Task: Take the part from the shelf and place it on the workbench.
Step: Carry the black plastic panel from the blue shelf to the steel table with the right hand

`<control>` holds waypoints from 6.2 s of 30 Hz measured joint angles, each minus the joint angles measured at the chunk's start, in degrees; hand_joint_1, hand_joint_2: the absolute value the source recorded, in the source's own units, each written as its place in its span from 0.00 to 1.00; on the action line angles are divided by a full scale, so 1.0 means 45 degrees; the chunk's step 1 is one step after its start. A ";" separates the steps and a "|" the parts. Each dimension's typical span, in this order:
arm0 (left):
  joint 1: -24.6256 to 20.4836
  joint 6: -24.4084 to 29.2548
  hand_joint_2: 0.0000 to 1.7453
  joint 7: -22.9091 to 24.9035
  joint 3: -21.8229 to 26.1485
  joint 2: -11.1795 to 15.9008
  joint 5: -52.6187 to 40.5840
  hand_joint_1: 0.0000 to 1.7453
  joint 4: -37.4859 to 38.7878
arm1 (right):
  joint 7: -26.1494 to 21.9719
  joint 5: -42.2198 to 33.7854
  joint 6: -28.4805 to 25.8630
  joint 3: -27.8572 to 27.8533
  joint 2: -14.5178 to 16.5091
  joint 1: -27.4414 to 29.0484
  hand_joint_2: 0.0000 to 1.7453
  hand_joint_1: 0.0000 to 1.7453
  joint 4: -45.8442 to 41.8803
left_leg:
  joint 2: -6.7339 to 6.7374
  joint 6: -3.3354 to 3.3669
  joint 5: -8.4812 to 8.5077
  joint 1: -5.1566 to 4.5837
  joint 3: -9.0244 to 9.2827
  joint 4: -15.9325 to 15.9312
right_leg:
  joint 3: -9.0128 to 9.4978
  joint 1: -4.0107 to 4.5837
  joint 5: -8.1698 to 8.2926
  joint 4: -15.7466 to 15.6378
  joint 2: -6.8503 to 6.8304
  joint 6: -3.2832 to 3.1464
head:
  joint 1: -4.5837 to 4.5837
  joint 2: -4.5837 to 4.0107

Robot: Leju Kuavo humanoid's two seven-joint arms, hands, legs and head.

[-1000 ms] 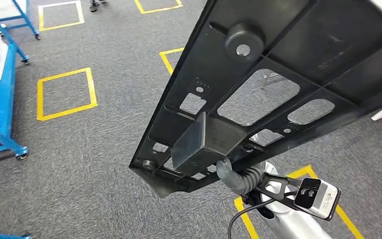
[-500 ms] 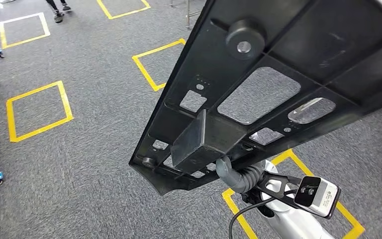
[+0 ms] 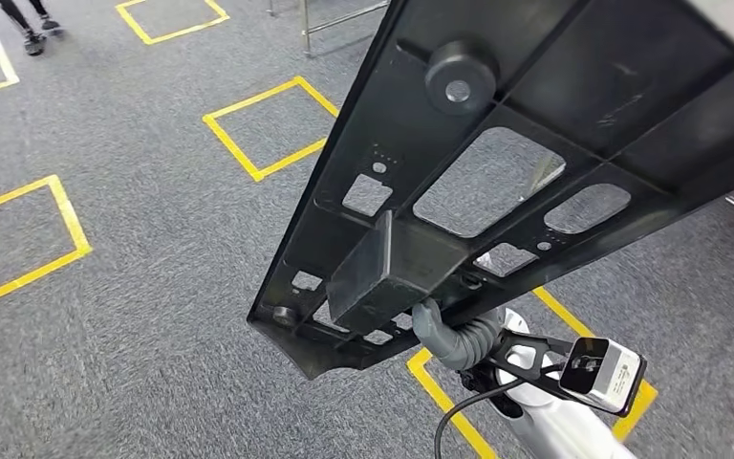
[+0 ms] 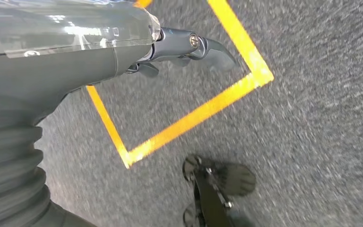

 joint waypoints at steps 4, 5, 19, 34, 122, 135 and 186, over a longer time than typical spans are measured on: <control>-0.0017 0.0006 1.00 0.0005 0.0039 0.0015 -0.0027 0.00 -0.0002 | 0.0024 0.0016 -0.0041 0.0000 0.0028 0.0056 1.00 1.00 0.0045 | 0.0491 0.0021 -0.0050 -0.0093 0.0041 0.0012 | 0.0149 -0.0006 0.0508 -0.0130 -0.0227 -0.0073 | 0.0000 0.0000; -0.0029 0.0004 1.00 0.0001 0.0040 0.0010 -0.0050 0.00 -0.0001 | 0.0027 0.0040 -0.0075 0.0000 0.0048 0.0048 1.00 1.00 0.0047 | 0.0597 0.0007 -0.0074 -0.0111 0.0076 0.0012 | 0.0656 0.0045 0.0886 -0.1097 -0.0473 -0.0161 | 0.0000 0.0000; -0.0001 -0.0069 1.00 -0.0101 0.0059 0.0000 -0.0109 0.00 0.0001 | -0.0026 0.0323 -0.0192 0.0000 0.0330 0.0242 1.00 1.00 0.0001 | -0.0025 -0.0642 -0.1210 -0.0011 -0.1234 0.2984 | 0.1523 0.0060 0.1479 -0.2920 0.0450 -0.0647 | -0.0005 0.0000; -0.0008 -0.0090 1.00 -0.0101 0.0151 -0.0011 -0.0100 0.00 0.0001 | -0.0012 -0.0035 -0.0007 -0.0005 0.0361 0.0133 1.00 1.00 0.0127 | 0.0440 -0.0029 -0.0019 0.0034 -0.0024 0.0035 | -0.0137 -0.0020 0.0302 0.0335 -0.0178 0.0072 | -0.0001 0.0000; -0.0092 -0.0477 1.00 -0.0401 0.0306 0.0064 0.0067 0.00 0.0001 | 0.0810 0.0369 -0.1592 0.0408 0.0914 -0.0254 1.00 1.00 -0.0593 | 0.0004 0.0114 -0.0103 0.0066 -0.0022 0.0106 | 0.0379 0.0092 0.0041 -0.0257 -0.0069 0.0058 | 0.0000 0.0000; -0.0181 -0.0483 1.00 -0.0435 0.0312 0.0089 0.0002 0.00 -0.0002 | 0.0943 0.0100 -0.1776 0.0373 0.0812 -0.0517 1.00 1.00 -0.0618 | 0.0023 -0.0463 -0.1029 0.0036 0.0496 0.0454 | 0.1292 0.0075 0.1684 -0.2979 -0.0132 -0.0474 | -0.0004 0.0000; -0.0131 -0.0579 1.00 -0.0526 0.0421 0.0141 -0.0007 0.00 -0.0004 | 0.0827 -0.0687 -0.2980 0.0826 -0.0208 -0.1363 1.00 1.00 -0.0006 | 0.0002 0.0119 0.0291 -0.0011 -0.0539 0.0175 | -0.0038 0.0011 -0.0272 0.0665 -0.0238 0.0166 | 0.0000 0.0000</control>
